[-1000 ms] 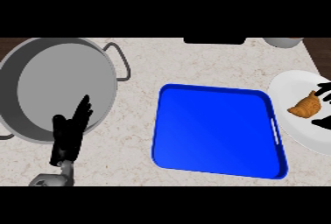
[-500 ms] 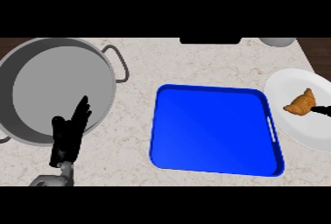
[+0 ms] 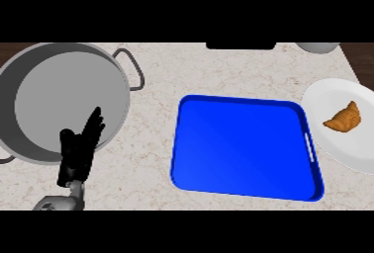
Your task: Pick the croissant from the tray and place it in the plate
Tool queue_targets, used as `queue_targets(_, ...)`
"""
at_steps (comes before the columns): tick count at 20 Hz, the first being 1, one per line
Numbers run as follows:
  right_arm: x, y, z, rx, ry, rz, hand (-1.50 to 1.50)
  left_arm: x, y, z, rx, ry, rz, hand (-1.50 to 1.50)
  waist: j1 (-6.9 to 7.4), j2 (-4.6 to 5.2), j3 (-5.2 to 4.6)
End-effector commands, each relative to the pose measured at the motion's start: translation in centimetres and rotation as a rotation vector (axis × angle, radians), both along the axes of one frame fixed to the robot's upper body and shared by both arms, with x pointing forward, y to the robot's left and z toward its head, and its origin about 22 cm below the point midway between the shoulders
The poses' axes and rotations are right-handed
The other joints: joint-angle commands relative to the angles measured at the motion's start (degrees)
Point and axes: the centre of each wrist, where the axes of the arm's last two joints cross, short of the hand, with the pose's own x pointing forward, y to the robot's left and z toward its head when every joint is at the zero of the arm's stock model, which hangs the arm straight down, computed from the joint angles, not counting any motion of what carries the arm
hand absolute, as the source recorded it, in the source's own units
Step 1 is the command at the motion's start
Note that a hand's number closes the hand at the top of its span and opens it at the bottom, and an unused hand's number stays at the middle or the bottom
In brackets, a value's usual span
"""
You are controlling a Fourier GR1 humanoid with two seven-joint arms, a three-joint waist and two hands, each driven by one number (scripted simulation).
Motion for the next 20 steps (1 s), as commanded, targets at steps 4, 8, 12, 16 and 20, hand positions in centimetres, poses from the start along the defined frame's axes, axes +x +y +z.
queue_targets(4, -1.7, -0.6, -1.2, 0.045, -0.070, 0.054, -1.50, -0.1, -1.7, 0.8, -0.007, -0.013, -0.027, 0.00, 0.10, -0.02, -0.05)
queue_targets(8, -0.8, 0.6, -2.1, 0.033, -0.080, 0.052, -1.50, -0.8, -0.6, 0.6, 0.005, 0.009, -0.011, 0.00, 0.28, -0.05, -0.05)
queue_targets(12, -0.1, 1.7, -2.7, -0.021, -0.043, 0.015, -1.50, 0.2, -1.3, -1.5, 0.001, 0.017, 0.002, 0.00, 0.00, 0.02, -0.09)
queue_targets(16, -0.2, 2.4, -3.9, -0.064, -0.003, -0.026, -1.50, -0.7, -1.4, 0.9, -0.001, -0.001, -0.013, 0.00, 0.60, 0.00, -0.03)
queue_targets(20, -2.5, 0.4, -3.8, -0.057, -0.003, -0.040, -1.50, -0.2, 0.0, -0.6, -0.002, 0.009, -0.018, 0.00, 0.53, 0.21, 0.00)
